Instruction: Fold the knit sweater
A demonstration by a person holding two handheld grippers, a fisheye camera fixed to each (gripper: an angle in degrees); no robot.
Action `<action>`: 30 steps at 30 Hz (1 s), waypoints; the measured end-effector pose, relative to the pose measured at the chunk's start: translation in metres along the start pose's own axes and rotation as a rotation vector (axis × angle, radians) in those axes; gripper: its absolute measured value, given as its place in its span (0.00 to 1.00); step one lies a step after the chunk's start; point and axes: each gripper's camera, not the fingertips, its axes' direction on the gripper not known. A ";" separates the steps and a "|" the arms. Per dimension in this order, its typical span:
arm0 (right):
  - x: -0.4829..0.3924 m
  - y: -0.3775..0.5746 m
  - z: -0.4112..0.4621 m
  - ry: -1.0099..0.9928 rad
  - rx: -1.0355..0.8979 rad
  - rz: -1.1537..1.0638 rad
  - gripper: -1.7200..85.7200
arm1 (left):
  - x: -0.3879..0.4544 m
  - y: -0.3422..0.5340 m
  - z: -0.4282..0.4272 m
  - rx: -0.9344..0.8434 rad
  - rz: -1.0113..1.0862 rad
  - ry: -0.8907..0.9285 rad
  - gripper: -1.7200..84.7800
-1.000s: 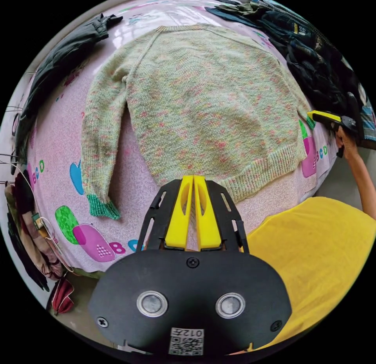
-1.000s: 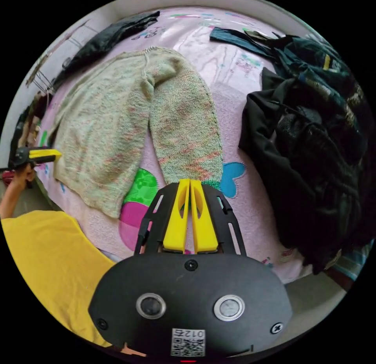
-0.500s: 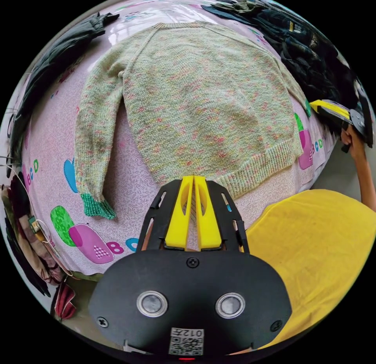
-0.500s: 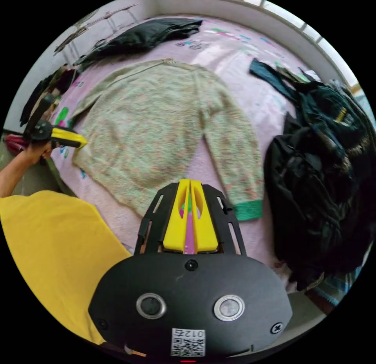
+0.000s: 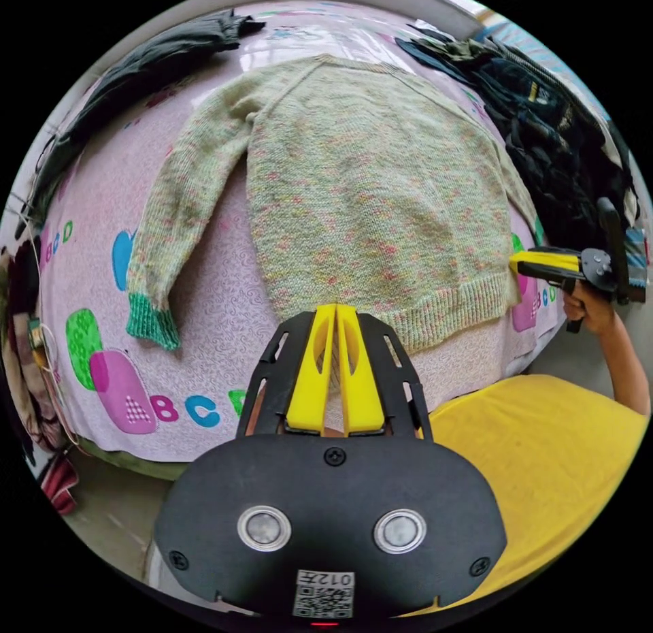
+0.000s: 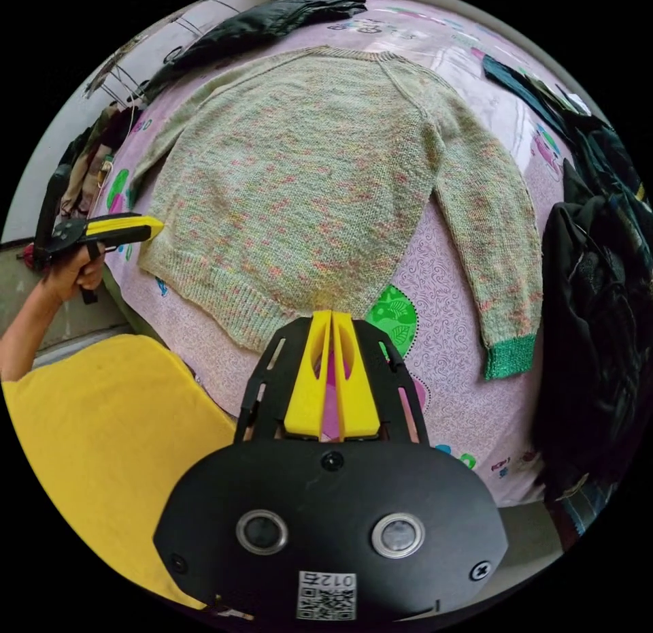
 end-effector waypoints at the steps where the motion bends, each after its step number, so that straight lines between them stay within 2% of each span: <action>1: 0.000 0.001 0.001 0.015 -0.005 -0.017 0.02 | -0.006 0.003 -0.003 0.007 0.001 -0.002 0.02; 6: 0.004 -0.004 0.007 0.076 -0.050 -0.086 0.02 | -0.037 0.010 -0.020 0.004 0.034 0.007 0.03; 9: 0.010 -0.011 0.009 0.069 -0.083 -0.078 0.02 | -0.074 0.018 -0.035 0.002 -0.006 0.123 0.03; 11: 0.015 -0.013 0.010 0.056 -0.090 -0.062 0.02 | -0.112 0.031 -0.050 0.074 -0.134 0.218 0.03; 14: 0.022 -0.013 0.011 0.042 -0.086 -0.038 0.02 | -0.198 0.071 -0.067 0.309 -0.515 0.576 0.04; 16: 0.024 -0.013 0.012 0.045 -0.086 -0.034 0.02 | -0.257 0.108 -0.055 0.474 -0.856 0.863 0.06; 19: 0.025 -0.015 0.013 0.066 -0.101 -0.050 0.02 | -0.292 0.136 -0.037 0.571 -1.123 1.053 0.09; 22: 0.024 -0.020 0.015 0.087 -0.131 -0.070 0.02 | -0.308 0.147 -0.031 0.600 -1.276 1.097 0.10; 27: 0.027 -0.029 0.006 0.118 -0.228 -0.074 0.02 | -0.333 0.149 -0.036 0.719 -1.383 1.140 0.09; 30: 0.029 -0.039 -0.025 0.177 -0.119 -0.078 0.02 | -0.359 0.144 -0.046 0.700 -1.365 1.124 0.06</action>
